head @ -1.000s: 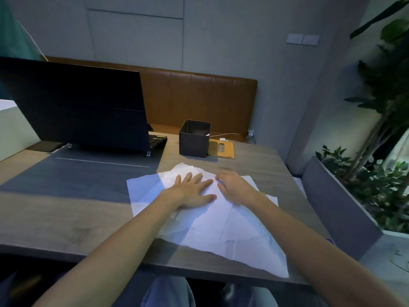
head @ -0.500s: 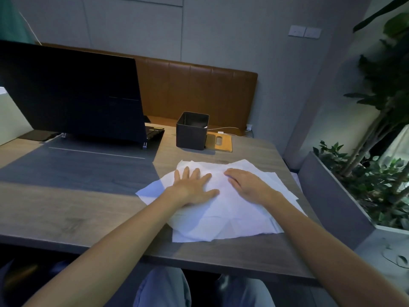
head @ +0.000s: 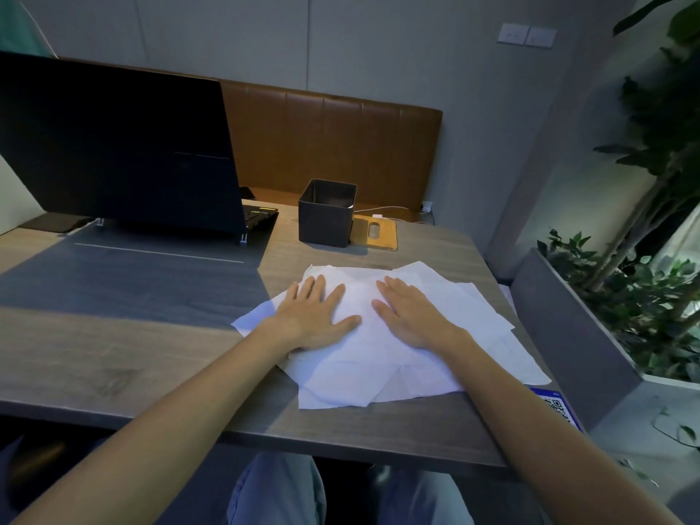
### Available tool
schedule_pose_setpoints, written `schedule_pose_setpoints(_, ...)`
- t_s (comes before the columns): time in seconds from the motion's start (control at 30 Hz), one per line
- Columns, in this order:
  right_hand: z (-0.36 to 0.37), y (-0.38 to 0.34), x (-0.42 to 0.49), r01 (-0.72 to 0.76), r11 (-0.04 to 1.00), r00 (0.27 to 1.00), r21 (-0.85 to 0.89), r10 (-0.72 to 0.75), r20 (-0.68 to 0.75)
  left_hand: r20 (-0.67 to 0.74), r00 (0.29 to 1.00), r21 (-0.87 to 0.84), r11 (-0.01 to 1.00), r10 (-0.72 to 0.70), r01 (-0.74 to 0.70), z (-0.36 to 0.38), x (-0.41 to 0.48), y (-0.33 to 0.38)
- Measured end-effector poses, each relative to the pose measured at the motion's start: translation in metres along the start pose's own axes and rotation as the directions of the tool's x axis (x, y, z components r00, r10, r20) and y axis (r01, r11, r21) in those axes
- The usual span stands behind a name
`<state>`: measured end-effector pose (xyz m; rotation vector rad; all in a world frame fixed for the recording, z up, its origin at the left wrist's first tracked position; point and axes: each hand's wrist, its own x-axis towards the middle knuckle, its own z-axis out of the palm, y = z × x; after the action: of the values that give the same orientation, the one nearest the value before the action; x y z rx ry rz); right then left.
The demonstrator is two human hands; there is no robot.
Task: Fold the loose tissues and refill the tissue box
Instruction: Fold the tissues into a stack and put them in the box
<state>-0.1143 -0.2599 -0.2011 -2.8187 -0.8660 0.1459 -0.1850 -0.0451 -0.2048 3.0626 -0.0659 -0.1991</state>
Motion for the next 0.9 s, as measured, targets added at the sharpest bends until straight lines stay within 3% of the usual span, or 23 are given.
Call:
schedule_pose_setpoints(0.13, -0.009, 0.009, -0.003, -0.094, 0.995, 0.994, -0.029, 0.095, 0.045, 0.025, 0.998, 0.048, 0.997, -0.059, 0.058, -0.016, 0.001, -0.016)
schedule_pose_setpoints(0.27, -0.009, -0.014, 0.008, -0.021, 1.000, 1.000, -0.020, 0.021, -0.002, -0.042, 0.998, -0.046, 0.998, 0.048, -0.050, -0.026, 0.027, 0.001)
schedule_pose_setpoints(0.37, -0.002, -0.021, 0.021, -0.008, 0.999, 1.000, -0.043, 0.009, 0.018, -0.021, 0.999, -0.037, 0.999, 0.029, -0.030, -0.020, 0.041, 0.013)
schedule_pose_setpoints(0.67, -0.010, 0.021, 0.015, -0.270, 0.962, 0.963, -0.033, 0.270, 0.009, 0.014, 0.991, 0.011, 0.991, -0.136, 0.136, -0.016, 0.039, -0.027)
schedule_pose_setpoints(0.8, -0.011, -0.005, 0.009, -0.127, 0.992, 0.991, 0.002, 0.127, -0.040, -0.149, 0.989, -0.047, 0.999, -0.012, 0.005, -0.015, 0.030, -0.002)
schedule_pose_setpoints(0.9, 0.000, -0.026, 0.009, -0.004, 0.998, 1.000, 0.058, 0.006, -0.027, -0.102, 0.994, -0.107, 0.993, 0.040, -0.051, 0.001, 0.023, 0.033)
